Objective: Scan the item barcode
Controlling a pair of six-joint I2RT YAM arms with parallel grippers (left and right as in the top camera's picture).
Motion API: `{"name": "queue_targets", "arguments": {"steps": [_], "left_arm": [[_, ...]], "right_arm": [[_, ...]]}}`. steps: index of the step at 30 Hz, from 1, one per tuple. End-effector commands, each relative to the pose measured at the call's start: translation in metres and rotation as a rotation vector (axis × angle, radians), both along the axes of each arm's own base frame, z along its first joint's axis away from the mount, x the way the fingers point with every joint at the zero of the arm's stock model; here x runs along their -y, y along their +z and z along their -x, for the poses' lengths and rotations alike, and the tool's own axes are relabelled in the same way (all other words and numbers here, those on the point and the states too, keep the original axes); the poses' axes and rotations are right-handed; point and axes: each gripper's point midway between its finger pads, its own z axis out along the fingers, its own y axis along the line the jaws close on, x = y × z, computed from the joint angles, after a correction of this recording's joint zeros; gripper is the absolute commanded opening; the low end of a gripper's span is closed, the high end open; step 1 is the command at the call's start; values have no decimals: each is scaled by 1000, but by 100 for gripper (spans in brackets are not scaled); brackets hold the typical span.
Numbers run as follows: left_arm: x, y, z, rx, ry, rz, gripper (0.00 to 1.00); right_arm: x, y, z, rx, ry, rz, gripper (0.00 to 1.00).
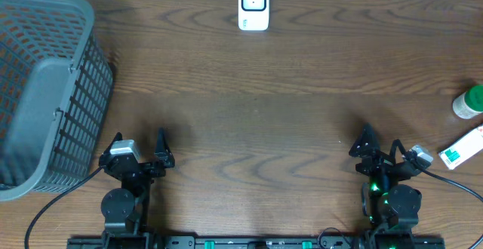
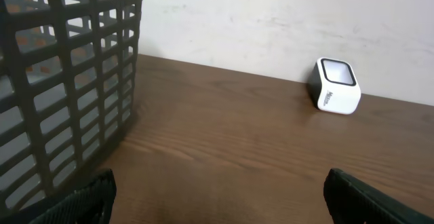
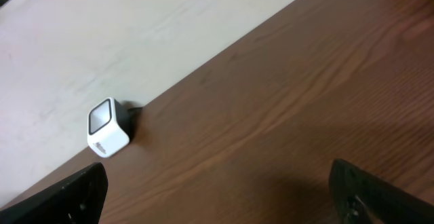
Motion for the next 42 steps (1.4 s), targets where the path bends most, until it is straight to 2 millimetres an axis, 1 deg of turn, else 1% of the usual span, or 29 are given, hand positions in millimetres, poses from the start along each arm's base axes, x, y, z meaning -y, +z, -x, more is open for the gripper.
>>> {"name": "queue_targets", "arguments": {"steps": [1,10,13,15,18,24,26,32,37,42], "left_arm": [[-1,-17,1,-54,9,-7,98],[-1,-17,1,-54,9,-7,98],[-1,-17,1,-54,9,-7,98],[-1,-17,1,-54,9,-7,98],[-1,-17,1,-54,9,-7,98],[-1,-17,1,-54,9,-7,98],[-1,-17,1,-54,9,-7,98],[-1,-17,1,-54,9,-7,98],[-1,-17,1,-54,9,-7,98],[-1,-17,1,-54,9,-7,98]], "right_arm": [[-3,-1,0,-6,12,16,99],[-3,-1,0,-6,13,16,99],[-1,2,0,6,7,22,99],[4,8,2,18,-10,116,99],[2,20,4,53,17,252,99],[-12,15,2,20,122,455,99],[-15,15,2,17,145,496,99],[-17,14,2,18,159,494,99],[-19,15,2,34,158,408,99],[-19,15,2,33,157,408,99]]}}
